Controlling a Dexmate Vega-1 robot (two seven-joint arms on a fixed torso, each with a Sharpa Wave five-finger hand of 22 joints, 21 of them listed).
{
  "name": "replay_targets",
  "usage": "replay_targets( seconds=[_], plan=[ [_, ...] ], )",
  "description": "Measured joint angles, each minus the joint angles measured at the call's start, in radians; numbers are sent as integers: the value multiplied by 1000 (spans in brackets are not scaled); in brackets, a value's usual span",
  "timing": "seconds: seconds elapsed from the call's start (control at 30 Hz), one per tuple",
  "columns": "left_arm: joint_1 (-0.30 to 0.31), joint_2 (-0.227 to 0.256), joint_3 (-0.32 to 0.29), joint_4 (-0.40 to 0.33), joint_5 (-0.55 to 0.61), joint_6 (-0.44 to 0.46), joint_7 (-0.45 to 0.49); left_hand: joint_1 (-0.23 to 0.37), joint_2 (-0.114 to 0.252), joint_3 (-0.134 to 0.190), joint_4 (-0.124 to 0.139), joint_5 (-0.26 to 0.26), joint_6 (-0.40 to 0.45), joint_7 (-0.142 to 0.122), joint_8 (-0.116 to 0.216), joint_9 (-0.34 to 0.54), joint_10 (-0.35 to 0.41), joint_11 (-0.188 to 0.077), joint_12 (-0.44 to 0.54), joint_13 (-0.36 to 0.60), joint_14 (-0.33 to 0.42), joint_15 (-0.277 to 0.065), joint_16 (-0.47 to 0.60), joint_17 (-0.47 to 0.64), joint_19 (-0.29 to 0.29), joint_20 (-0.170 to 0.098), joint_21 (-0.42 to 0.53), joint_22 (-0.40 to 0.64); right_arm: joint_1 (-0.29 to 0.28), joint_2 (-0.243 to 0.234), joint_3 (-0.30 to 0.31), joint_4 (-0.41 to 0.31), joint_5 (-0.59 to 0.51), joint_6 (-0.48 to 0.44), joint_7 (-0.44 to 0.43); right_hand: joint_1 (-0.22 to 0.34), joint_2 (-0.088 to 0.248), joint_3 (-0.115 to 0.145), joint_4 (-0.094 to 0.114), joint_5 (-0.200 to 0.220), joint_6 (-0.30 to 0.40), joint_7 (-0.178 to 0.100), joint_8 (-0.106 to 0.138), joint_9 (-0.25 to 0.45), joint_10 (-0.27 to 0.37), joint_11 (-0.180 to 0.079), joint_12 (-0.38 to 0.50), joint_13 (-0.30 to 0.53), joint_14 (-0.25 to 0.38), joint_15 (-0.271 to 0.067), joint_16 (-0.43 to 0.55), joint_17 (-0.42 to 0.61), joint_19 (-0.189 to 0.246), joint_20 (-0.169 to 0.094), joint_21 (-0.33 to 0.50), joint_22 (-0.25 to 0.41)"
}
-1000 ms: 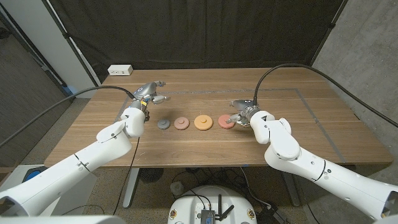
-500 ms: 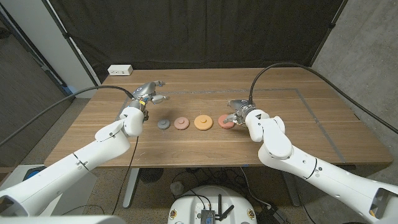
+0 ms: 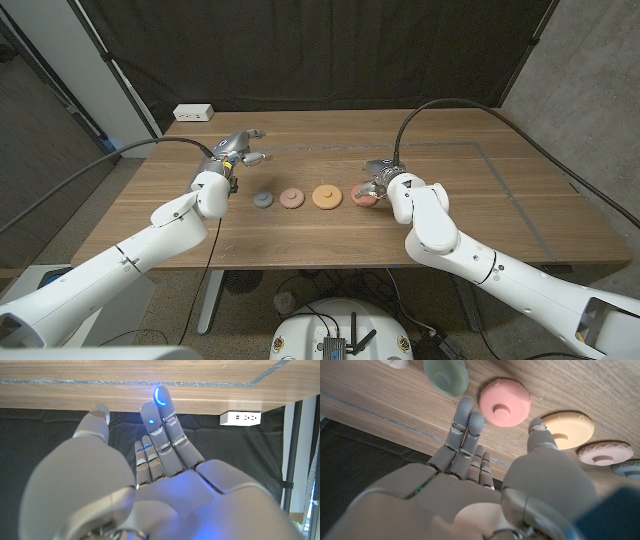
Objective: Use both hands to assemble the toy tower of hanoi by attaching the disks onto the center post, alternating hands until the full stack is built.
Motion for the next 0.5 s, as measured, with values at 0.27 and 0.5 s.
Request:
replay_targets(
  seconds=[0.27,0.5],
  plan=[
    [-4,-1,0,6,-1,-5,-2,5,5,0,0,0,7,4,0,0,11,0,0,5,0,0,4,0,0,0,8,-8,13,23,-14,31,-62,-9,57,-9,9,-4,-4,0,-5,5,0,0,-3,3,0,0,0,0,0,0,0,0,1,0],
    [-6,-3,1,11,-1,-7,-4,0,10,0,0,0,7,4,0,0,11,0,0,5,0,0,4,-3,0,0,15,-14,18,50,-19,71,-134,-1,103,-9,9,-4,-4,0,-5,5,0,0,-3,3,0,-4,-9,2,0,-5,0,0,1,0]
  ],
)
